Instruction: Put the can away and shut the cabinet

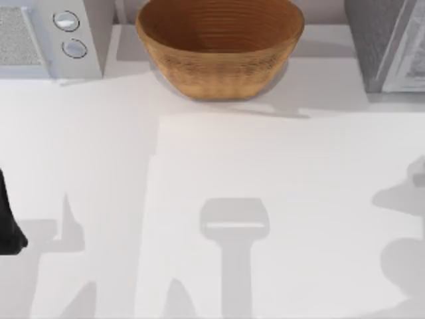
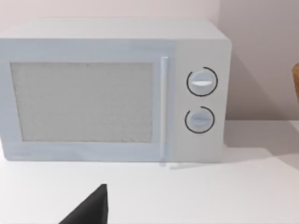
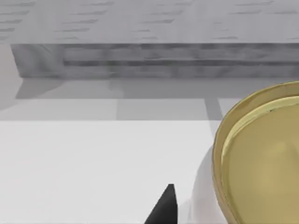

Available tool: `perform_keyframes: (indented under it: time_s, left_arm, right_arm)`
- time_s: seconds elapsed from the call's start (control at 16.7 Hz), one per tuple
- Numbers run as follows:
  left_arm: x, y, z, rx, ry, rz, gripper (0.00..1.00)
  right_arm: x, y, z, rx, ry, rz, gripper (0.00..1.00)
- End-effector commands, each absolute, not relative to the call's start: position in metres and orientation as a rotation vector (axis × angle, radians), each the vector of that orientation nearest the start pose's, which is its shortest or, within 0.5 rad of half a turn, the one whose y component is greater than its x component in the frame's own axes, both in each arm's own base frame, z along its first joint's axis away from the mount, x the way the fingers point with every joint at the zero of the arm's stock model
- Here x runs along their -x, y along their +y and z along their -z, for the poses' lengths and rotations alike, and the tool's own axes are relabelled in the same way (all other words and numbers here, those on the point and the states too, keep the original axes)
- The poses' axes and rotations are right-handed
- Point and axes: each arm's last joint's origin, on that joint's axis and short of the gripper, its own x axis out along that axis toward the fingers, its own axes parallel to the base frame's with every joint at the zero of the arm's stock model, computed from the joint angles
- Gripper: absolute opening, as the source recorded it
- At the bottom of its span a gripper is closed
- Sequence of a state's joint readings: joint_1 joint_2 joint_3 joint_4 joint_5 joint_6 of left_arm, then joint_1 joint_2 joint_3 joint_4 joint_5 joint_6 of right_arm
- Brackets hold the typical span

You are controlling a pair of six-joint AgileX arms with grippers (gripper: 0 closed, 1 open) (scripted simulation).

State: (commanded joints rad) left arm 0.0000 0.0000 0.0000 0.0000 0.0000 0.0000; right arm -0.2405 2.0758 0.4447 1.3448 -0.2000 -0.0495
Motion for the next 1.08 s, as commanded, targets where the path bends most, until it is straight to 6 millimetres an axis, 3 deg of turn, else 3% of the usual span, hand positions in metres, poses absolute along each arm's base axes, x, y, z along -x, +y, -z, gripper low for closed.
perform_keyframes:
  time_s: [0.36,0.84,1.08]
  left_arm:
    - [-0.106,-0.001,-0.160,0.000,0.000,0.000,1.00]
    - [-0.106,-0.001,-0.160,0.000,0.000,0.000,1.00]
    - [-0.106,-0.001,-0.160,0.000,0.000,0.000,1.00]
  right_arm:
    - [-0.297,-0.065,-0.107,-0.001,0.284,0.012,0.00]
    - [-0.283,-0.062,-0.188,-0.007,0.306,0.012,0.00]
    - [-0.281,-0.061,-0.196,-0.004,0.295,0.012,0.00]
